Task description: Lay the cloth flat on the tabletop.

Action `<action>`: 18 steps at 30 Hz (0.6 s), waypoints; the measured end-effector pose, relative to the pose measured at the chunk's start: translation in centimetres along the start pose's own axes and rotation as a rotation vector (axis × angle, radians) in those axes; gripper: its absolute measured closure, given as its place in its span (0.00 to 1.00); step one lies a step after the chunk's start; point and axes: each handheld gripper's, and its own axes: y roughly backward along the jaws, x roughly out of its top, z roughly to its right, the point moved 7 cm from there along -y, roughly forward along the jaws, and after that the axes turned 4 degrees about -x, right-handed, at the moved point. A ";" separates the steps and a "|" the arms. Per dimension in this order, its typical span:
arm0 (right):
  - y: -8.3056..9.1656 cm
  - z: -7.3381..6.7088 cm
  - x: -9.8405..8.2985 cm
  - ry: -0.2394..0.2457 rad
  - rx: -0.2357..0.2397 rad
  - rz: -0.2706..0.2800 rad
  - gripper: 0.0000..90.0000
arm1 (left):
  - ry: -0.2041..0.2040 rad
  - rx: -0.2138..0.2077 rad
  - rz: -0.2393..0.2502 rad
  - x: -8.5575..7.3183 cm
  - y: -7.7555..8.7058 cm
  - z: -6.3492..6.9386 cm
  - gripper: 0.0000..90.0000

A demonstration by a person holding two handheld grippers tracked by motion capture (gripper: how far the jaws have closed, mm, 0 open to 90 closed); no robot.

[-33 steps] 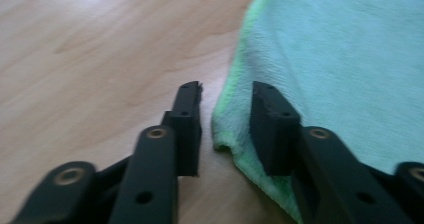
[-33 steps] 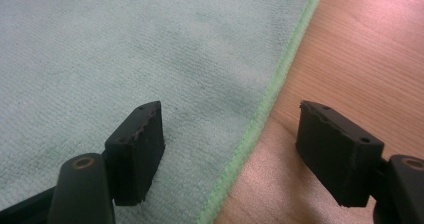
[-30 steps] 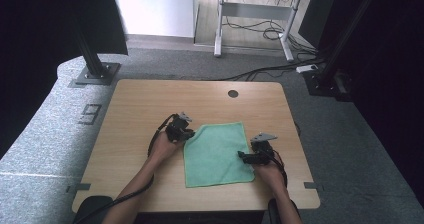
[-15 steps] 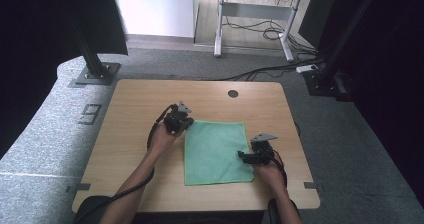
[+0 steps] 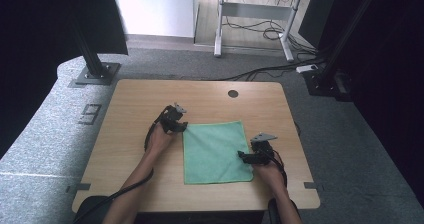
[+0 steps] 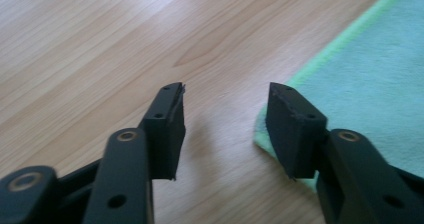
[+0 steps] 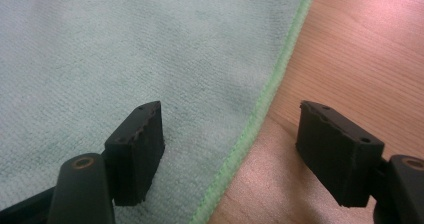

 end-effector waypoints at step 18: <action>3.3 0.7 -0.9 -0.009 0.011 -0.036 0.32 | 0.059 -0.083 0.042 -0.7 0.1 0.7 0.43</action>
